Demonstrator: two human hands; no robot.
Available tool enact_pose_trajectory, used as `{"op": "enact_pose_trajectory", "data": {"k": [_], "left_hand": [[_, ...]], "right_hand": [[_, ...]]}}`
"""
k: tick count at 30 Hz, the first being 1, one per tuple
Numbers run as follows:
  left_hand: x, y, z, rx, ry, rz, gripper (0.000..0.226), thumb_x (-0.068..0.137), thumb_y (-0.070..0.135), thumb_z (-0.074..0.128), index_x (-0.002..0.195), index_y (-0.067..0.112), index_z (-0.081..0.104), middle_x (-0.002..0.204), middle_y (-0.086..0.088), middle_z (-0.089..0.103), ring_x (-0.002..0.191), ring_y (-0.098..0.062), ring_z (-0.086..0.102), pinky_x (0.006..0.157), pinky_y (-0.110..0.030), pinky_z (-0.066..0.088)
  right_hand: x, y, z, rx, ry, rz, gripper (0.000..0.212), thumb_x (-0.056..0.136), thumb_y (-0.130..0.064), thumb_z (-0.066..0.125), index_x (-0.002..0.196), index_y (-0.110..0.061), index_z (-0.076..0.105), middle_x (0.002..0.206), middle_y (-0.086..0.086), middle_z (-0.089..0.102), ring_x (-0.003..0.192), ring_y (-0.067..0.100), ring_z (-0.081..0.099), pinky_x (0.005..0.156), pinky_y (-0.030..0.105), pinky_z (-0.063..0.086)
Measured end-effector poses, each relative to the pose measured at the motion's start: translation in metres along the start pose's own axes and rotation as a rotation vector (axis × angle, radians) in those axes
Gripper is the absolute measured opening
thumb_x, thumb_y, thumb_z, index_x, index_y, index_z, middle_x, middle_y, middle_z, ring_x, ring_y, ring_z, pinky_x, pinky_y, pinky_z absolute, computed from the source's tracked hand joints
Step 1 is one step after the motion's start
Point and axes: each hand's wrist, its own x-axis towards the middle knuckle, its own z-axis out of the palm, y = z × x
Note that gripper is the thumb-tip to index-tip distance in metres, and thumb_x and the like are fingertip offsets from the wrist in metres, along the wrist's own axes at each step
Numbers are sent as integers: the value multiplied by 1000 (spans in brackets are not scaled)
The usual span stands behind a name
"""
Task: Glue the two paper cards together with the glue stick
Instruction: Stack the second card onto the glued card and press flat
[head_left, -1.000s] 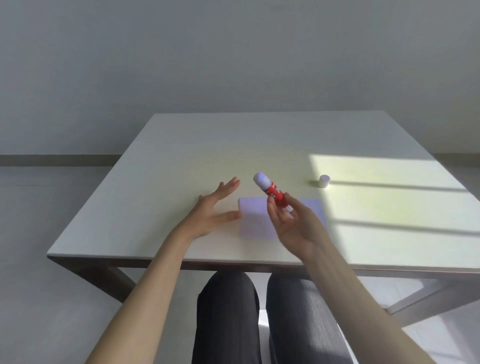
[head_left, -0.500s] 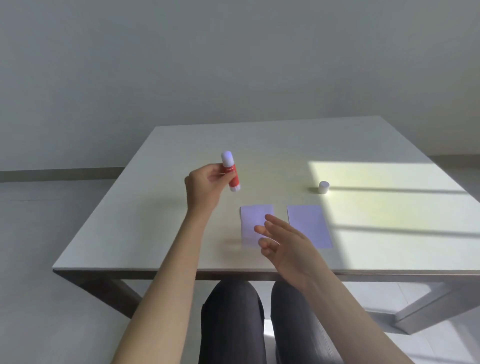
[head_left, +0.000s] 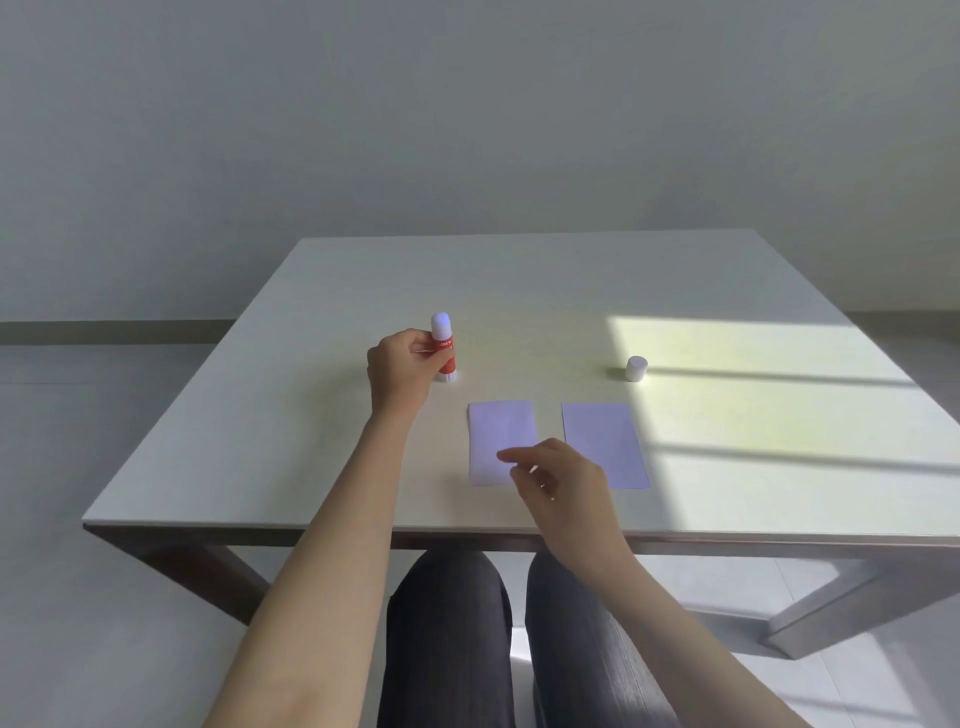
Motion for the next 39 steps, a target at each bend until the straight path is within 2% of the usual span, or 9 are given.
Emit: {"op": "enact_pose_trajectory", "data": {"k": [5, 8, 12, 17, 20, 24, 30, 33, 39], "left_hand": [[-1, -8, 0, -10, -6, 11, 6, 75, 26, 70, 73, 31, 68, 75, 4, 76, 68, 11, 66, 65, -10, 44], [2, -13, -2, 46, -75, -79, 66, 68, 32, 78, 129, 21, 54, 111, 0, 70, 109, -12, 60, 84, -22, 43], [-11, -10, -11, 46, 7, -64, 98, 67, 38, 81, 147, 18, 27, 143, -5, 43, 134, -18, 39, 105, -31, 34], [-63, -5, -25, -163, 212, 51, 43, 80, 38, 68, 118, 20, 58, 101, 10, 65, 92, 4, 59, 79, -14, 45], [-87, -3, -25, -292, 96, -90, 6, 81, 32, 64, 87, 31, 65, 76, 10, 71, 75, -3, 66, 68, -16, 47], [-106, 10, -12, -404, -113, -228, 9, 84, 23, 65, 75, 24, 68, 72, 3, 74, 71, -15, 71, 69, -29, 52], [-111, 38, 6, -659, -152, -382, 6, 79, 15, 73, 79, 9, 70, 79, -7, 74, 71, -20, 71, 60, -20, 57], [-111, 45, 9, -681, -141, -376, 5, 78, 10, 72, 81, 9, 69, 84, -12, 72, 75, -24, 67, 66, -23, 57], [-104, 51, 19, -512, -281, -286, 13, 77, 16, 73, 65, 22, 69, 60, 12, 72, 56, -5, 68, 62, -18, 50]], "right_hand": [[-3, 6, 14, -675, -57, -387, 37, 81, -33, 67, 108, -9, 69, 100, 5, 65, 85, 28, 60, 69, 34, 50], [-9, 5, 15, -752, -151, -386, 40, 78, -44, 61, 99, -10, 68, 99, 2, 63, 84, 25, 58, 70, 31, 47], [-17, 7, 14, -817, -49, -533, 21, 60, -24, 81, 57, -15, 63, 61, -2, 58, 55, 20, 53, 48, 25, 44], [-20, 7, 11, -707, -31, -590, 33, 40, 12, 73, 50, -10, 51, 52, 3, 49, 45, 21, 43, 39, 25, 31], [-4, -2, -4, -443, 120, -388, 16, 68, 10, 70, 63, -1, 60, 64, 11, 58, 48, 29, 52, 41, 29, 46], [18, -16, -31, 1, 387, -81, 11, 81, 1, 62, 72, -4, 64, 66, 6, 66, 59, 23, 66, 58, 20, 53], [17, -16, -44, 800, 270, 347, 9, 87, 1, 56, 81, 6, 61, 63, 15, 71, 58, 29, 72, 55, 29, 59], [9, -10, -46, 849, 241, 379, 11, 88, 0, 56, 80, 4, 62, 60, 11, 68, 57, 28, 71, 55, 29, 58], [14, 10, -77, 547, 175, 403, 15, 88, -12, 60, 89, 1, 68, 83, 19, 68, 58, 22, 61, 54, 26, 53]]}}
